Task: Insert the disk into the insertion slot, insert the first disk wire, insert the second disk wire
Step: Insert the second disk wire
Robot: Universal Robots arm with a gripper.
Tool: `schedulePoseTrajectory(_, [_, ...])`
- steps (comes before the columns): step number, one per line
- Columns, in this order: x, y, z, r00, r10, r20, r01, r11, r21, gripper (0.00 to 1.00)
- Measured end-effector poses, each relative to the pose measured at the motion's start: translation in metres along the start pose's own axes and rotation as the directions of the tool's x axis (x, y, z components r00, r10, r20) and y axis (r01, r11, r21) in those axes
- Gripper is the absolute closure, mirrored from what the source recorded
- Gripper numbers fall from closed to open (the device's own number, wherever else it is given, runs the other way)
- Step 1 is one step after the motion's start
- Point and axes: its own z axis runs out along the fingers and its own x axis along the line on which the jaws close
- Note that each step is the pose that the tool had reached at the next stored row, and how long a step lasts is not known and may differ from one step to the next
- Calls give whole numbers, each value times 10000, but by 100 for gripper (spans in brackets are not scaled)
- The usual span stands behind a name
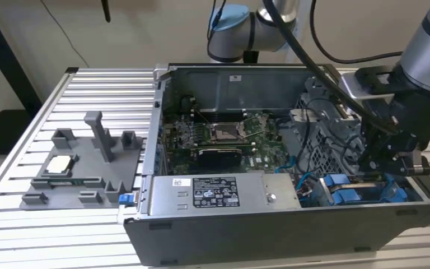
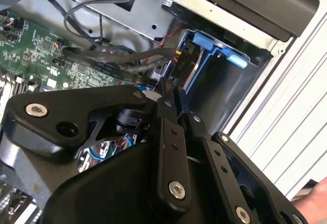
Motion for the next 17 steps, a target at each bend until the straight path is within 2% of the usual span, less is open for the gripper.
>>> schedulePoseTrajectory(17, [33,0,61,10000,-2,2,2,10000,12,84])
